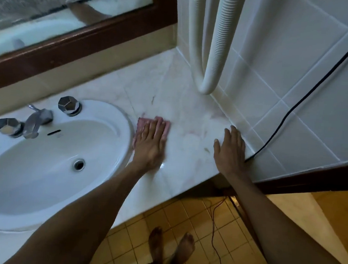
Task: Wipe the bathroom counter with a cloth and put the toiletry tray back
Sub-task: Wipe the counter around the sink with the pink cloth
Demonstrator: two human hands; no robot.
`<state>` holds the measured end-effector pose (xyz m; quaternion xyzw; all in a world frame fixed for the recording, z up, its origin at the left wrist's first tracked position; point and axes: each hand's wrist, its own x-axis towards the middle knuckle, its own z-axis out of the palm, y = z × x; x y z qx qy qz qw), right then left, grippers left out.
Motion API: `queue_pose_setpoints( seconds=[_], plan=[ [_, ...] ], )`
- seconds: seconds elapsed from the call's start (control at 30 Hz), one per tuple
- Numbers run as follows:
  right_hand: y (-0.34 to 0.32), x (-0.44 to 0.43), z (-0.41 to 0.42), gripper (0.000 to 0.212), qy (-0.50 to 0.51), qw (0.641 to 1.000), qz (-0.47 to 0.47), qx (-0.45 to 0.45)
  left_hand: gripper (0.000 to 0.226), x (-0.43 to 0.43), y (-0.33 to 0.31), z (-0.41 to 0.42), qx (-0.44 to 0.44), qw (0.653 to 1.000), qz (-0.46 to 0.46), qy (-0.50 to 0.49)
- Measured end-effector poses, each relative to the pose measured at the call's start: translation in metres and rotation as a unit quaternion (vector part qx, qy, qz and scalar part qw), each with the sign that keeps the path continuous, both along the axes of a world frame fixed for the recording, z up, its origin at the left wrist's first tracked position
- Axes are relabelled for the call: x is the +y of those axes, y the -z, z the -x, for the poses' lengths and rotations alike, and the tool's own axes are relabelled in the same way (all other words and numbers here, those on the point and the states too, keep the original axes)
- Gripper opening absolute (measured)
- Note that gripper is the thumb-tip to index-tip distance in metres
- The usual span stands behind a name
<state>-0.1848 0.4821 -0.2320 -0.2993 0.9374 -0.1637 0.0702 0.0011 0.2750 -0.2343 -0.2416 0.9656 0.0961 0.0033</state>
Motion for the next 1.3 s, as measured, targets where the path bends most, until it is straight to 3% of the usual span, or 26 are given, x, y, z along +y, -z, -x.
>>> queue_pose_setpoints(
  seconds=[0.13,0.33,0.43,0.57,0.63,0.7,0.8,0.93,1.0,1.07,1.2,1.3],
  plan=[
    [0.01,0.001,-0.003,0.057,0.005,1.0,0.009,0.008,0.06,0.015,0.002,0.019,0.013,0.987,-0.076,-0.139],
    [0.014,0.004,-0.01,0.057,0.028,0.998,0.032,0.04,0.059,0.045,0.0,-0.032,0.035,0.994,-0.079,-0.069],
    [0.014,0.003,-0.009,0.056,0.029,0.998,0.033,0.052,0.065,0.017,0.001,0.006,0.035,0.988,-0.057,-0.138],
    [0.015,0.002,-0.007,0.054,0.033,0.997,0.041,0.061,0.062,-0.013,0.003,0.062,0.024,0.965,-0.123,-0.231],
    [0.015,0.001,-0.006,0.054,0.036,0.996,0.047,0.061,0.062,0.003,0.004,0.057,0.029,0.976,-0.1,-0.189],
    [0.015,0.002,-0.006,0.054,0.042,0.996,0.051,0.06,0.06,0.027,0.005,0.032,0.028,0.994,-0.072,-0.071],
    [0.015,0.001,-0.008,0.054,0.047,0.996,0.056,0.056,0.056,0.026,0.002,0.007,0.034,0.995,-0.089,0.024],
    [0.015,0.002,-0.007,0.053,0.047,0.996,0.054,0.06,0.064,-0.013,0.01,0.059,0.001,0.998,-0.054,-0.03],
    [0.015,0.001,-0.006,0.054,0.049,0.996,0.05,0.058,0.064,-0.02,0.009,0.104,0.004,0.992,-0.095,-0.079],
    [0.016,0.0,-0.007,0.055,0.052,0.996,0.05,0.059,0.062,-0.002,0.003,0.133,0.006,0.991,-0.114,-0.065],
    [0.015,0.0,-0.007,0.055,0.046,0.996,0.05,0.056,0.063,0.048,-0.005,0.109,0.017,0.977,-0.1,0.19],
    [0.014,-0.001,-0.006,0.053,0.05,0.996,0.05,0.05,0.056,0.024,-0.003,0.068,0.013,0.958,-0.077,0.276]
  ],
)
